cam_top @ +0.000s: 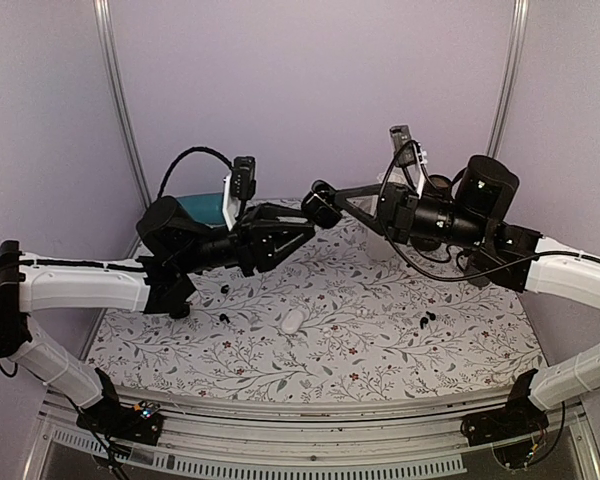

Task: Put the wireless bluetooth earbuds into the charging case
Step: Pass from the left arm to the right, then pass from the right arm to the left

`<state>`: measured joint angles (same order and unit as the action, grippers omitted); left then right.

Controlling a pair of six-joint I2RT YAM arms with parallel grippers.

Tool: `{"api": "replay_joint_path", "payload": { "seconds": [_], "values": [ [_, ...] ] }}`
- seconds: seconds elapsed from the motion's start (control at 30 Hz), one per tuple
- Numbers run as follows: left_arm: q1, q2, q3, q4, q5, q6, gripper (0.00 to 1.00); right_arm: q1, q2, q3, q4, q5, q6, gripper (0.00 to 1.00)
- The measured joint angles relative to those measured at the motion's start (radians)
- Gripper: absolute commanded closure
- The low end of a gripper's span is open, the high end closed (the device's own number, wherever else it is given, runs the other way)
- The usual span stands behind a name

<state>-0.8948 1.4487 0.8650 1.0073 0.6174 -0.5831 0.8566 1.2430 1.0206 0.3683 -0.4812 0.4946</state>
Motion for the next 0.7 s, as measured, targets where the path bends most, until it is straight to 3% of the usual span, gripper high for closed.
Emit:
{"api": "replay_joint_path", "payload": {
  "seconds": [0.2, 0.37, 0.7],
  "values": [
    [0.001, -0.043, 0.021, -0.192, 0.003, 0.117, 0.43, 0.000, -0.057, 0.097, -0.194, 0.056, -0.131, 0.96],
    [0.001, -0.079, 0.046, -0.343, 0.018, 0.233, 0.43, 0.000, -0.071, 0.158, -0.341, 0.091, -0.236, 0.96],
    [0.001, -0.087, 0.100, -0.519, 0.033, 0.356, 0.53, 0.062, -0.074, 0.208, -0.552, 0.169, -0.384, 0.96]
  ]
}}
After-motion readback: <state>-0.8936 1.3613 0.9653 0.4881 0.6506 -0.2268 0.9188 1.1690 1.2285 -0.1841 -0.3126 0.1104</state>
